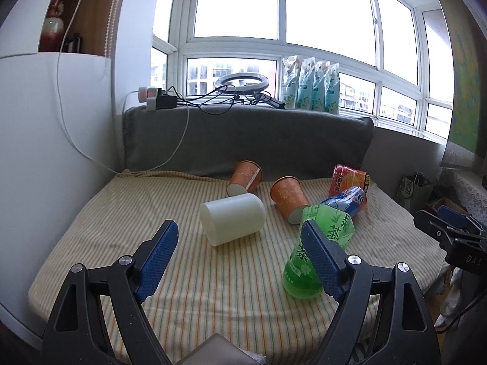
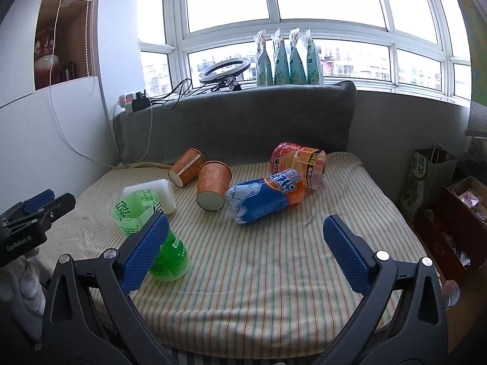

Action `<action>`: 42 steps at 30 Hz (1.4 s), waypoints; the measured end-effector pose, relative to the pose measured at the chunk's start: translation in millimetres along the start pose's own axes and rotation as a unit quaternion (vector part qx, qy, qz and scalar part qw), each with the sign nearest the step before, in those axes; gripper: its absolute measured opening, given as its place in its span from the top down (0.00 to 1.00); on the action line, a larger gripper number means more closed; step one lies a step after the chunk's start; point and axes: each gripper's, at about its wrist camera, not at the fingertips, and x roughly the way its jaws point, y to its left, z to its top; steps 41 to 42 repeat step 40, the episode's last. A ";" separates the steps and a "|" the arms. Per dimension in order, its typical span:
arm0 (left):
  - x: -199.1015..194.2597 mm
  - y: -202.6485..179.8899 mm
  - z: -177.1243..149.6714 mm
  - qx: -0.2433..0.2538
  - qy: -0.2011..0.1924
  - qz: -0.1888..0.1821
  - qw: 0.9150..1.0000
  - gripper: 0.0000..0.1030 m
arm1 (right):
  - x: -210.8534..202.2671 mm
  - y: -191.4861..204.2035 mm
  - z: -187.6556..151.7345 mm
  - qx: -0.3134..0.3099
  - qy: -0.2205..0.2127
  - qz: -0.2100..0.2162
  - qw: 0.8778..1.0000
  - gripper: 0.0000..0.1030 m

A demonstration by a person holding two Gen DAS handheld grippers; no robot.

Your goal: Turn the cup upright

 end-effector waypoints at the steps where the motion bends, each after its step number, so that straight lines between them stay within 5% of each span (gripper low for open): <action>1: -0.7 -0.4 0.0 0.001 -0.002 0.000 1.000 0.19 | -0.1 0.5 -0.2 0.000 0.000 0.000 1.000 0.00; 42: -4.3 0.1 2.2 0.010 -0.018 0.007 1.000 0.19 | 13.9 17.3 -3.9 -0.014 0.011 0.022 1.000 0.00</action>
